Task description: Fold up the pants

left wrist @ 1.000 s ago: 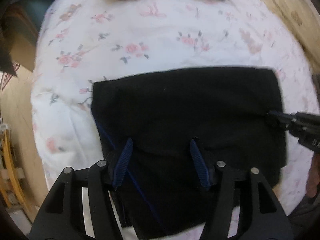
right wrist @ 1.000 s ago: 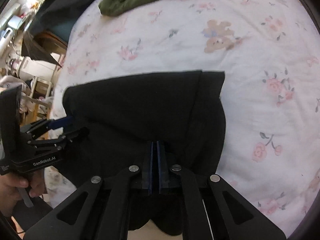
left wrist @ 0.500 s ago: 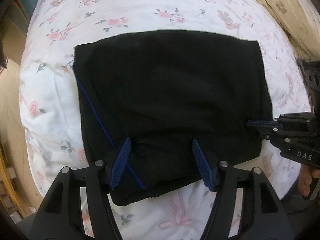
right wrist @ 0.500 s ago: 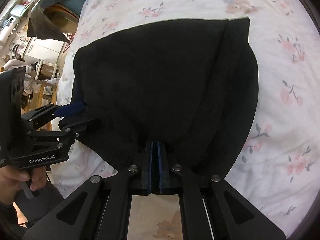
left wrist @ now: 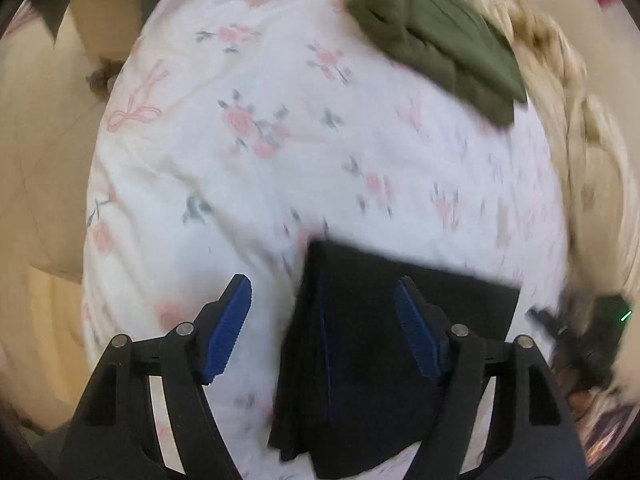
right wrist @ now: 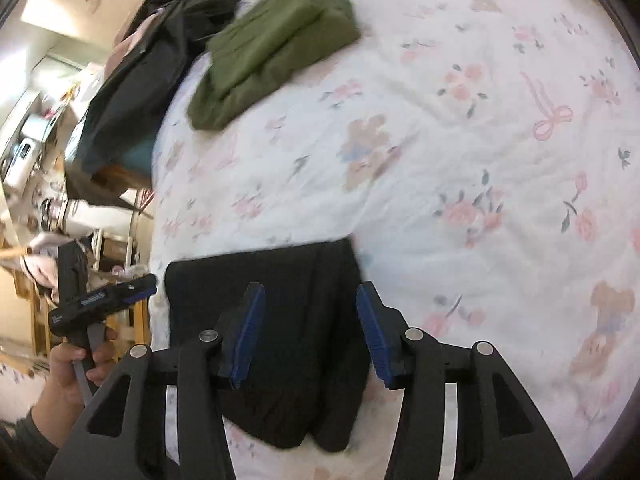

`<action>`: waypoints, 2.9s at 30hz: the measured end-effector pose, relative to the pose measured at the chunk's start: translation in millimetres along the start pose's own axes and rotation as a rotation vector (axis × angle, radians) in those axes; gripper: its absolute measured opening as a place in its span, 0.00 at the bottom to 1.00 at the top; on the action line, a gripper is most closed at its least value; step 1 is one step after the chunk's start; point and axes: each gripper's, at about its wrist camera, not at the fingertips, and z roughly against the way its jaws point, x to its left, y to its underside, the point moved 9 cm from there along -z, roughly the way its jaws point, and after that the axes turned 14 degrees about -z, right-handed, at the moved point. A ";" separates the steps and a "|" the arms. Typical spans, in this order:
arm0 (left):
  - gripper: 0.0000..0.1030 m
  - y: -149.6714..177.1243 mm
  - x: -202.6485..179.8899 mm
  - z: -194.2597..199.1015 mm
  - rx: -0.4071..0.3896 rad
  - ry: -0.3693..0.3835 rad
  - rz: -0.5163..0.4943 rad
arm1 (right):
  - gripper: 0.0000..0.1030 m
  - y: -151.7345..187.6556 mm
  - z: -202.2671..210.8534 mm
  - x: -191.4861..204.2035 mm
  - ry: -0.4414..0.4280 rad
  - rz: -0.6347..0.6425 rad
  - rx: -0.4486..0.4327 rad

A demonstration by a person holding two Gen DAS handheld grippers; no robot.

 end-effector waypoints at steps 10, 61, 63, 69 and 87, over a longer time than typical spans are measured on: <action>0.69 -9.4 -15.3 -23.5 0.019 -0.018 -0.115 | 0.63 -26.7 -30.1 -12.2 0.034 0.043 0.040; 0.12 -54.9 -65.0 28.4 -0.335 0.080 -0.464 | 0.04 10.4 22.2 67.7 -0.052 0.648 -0.181; 0.09 -52.5 -58.2 34.7 -0.351 0.065 -0.459 | 0.04 20.0 23.2 66.9 -0.045 0.672 -0.167; 0.08 -44.5 -52.8 39.6 -0.340 0.089 -0.440 | 0.04 36.5 27.9 70.9 -0.041 0.707 -0.173; 0.63 -40.7 -194.3 -14.0 0.113 -0.131 -1.323 | 0.04 56.1 20.6 70.3 -0.057 0.873 -0.021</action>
